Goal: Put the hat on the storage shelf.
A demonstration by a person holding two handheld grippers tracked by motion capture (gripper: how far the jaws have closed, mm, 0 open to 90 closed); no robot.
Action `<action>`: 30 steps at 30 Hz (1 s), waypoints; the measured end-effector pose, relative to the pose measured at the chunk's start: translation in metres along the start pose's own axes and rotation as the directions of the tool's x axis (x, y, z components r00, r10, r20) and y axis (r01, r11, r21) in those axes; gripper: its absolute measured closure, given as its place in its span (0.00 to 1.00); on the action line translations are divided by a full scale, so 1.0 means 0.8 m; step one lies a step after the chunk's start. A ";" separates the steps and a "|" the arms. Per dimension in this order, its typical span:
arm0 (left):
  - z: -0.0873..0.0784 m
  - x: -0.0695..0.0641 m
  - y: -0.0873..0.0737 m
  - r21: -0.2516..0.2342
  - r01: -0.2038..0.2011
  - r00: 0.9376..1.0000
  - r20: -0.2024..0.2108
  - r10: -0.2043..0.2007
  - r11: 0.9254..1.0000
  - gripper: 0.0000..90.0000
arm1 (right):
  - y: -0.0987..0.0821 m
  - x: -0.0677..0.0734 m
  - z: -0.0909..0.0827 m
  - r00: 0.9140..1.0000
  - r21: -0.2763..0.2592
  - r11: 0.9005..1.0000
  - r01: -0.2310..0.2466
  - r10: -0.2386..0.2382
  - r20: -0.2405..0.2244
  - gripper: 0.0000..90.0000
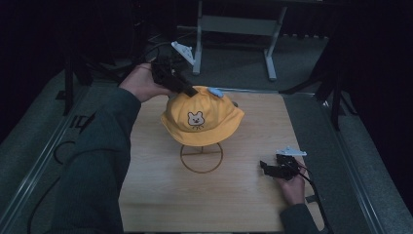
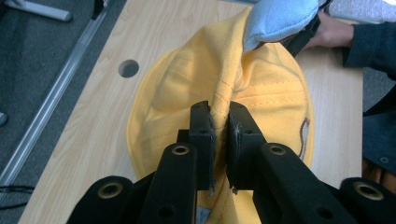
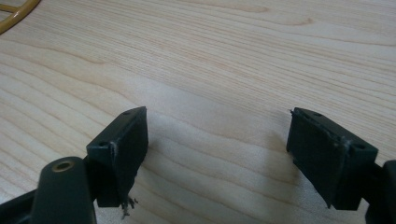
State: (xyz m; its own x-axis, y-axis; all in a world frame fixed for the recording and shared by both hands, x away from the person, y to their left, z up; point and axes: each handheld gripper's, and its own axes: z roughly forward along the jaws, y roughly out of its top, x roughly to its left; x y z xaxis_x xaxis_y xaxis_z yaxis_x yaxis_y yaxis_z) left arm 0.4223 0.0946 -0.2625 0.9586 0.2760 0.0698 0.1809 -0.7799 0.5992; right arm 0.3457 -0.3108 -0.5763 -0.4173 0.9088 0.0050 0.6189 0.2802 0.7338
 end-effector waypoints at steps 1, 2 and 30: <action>0.002 0.000 0.000 0.003 -0.002 1.000 0.001 0.002 1.000 0.91 | 0.000 0.000 0.000 1.000 0.000 1.000 0.000 0.000 0.000 0.23; 0.004 0.000 0.000 0.004 -0.003 1.000 0.003 0.003 1.000 0.91 | 0.000 0.000 0.000 1.000 0.000 1.000 0.001 -0.001 0.000 0.23; 0.048 -0.004 -0.006 0.001 0.021 1.000 0.018 -0.021 1.000 0.79 | 0.000 0.000 0.000 1.000 0.000 1.000 0.002 -0.002 0.000 0.23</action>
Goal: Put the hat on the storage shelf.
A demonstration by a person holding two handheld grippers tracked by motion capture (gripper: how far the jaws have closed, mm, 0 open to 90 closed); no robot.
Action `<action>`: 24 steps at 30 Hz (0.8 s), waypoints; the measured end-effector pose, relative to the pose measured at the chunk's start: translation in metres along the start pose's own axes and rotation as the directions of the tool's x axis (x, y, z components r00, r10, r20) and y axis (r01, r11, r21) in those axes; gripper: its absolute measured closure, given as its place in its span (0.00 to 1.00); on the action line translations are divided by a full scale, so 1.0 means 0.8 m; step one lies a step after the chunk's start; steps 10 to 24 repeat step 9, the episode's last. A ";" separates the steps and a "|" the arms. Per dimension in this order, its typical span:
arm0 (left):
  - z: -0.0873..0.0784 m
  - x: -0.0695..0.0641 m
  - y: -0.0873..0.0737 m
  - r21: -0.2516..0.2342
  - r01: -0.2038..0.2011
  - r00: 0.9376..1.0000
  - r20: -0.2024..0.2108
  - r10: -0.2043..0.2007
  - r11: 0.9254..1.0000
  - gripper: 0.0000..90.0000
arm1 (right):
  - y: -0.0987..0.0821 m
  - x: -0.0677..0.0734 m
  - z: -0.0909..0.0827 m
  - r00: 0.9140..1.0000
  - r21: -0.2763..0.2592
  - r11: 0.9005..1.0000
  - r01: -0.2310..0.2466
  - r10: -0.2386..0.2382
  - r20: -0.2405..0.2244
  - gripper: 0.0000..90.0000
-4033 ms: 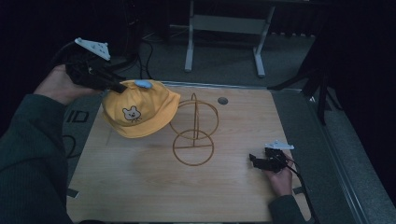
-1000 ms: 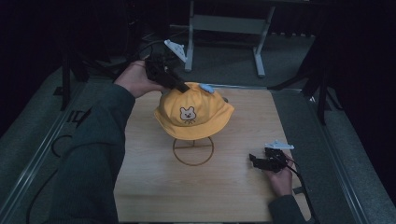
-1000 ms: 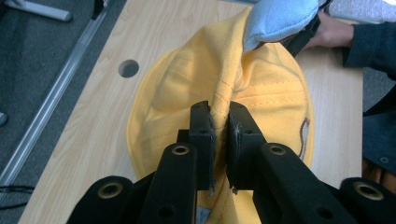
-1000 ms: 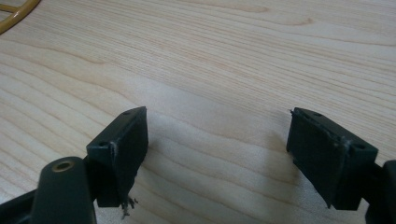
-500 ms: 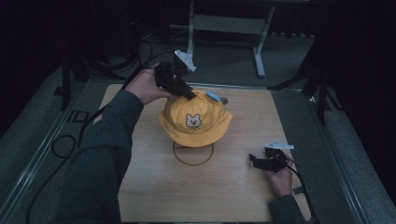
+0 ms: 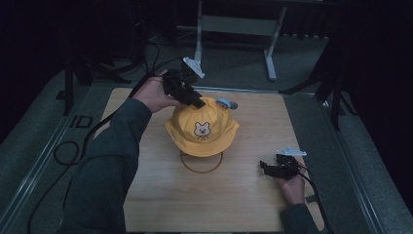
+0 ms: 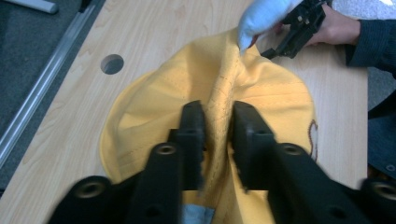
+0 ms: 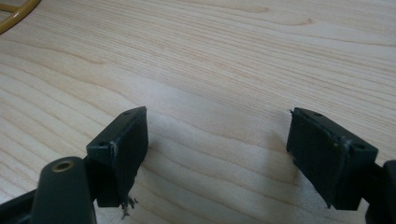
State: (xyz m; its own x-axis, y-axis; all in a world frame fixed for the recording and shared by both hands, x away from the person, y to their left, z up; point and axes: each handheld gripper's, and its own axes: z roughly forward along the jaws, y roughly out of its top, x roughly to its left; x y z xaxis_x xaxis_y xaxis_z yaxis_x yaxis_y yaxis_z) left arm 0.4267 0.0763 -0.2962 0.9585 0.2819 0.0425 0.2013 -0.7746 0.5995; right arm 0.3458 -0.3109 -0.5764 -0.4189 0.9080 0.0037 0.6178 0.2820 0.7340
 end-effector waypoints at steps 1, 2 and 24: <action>-0.002 0.001 0.000 -0.004 0.013 1.000 0.003 -0.013 1.000 0.74 | 0.000 0.000 0.000 1.000 0.000 1.000 0.000 0.000 0.000 0.23; -0.004 0.002 -0.001 -0.014 0.026 1.000 0.006 -0.026 1.000 0.71 | 0.000 0.000 0.000 1.000 0.000 1.000 0.000 0.000 0.000 0.23; -0.028 0.007 -0.008 -0.139 0.081 0.996 -0.028 -0.086 0.987 0.47 | 0.000 0.000 0.000 1.000 0.000 1.000 0.000 0.000 0.000 0.23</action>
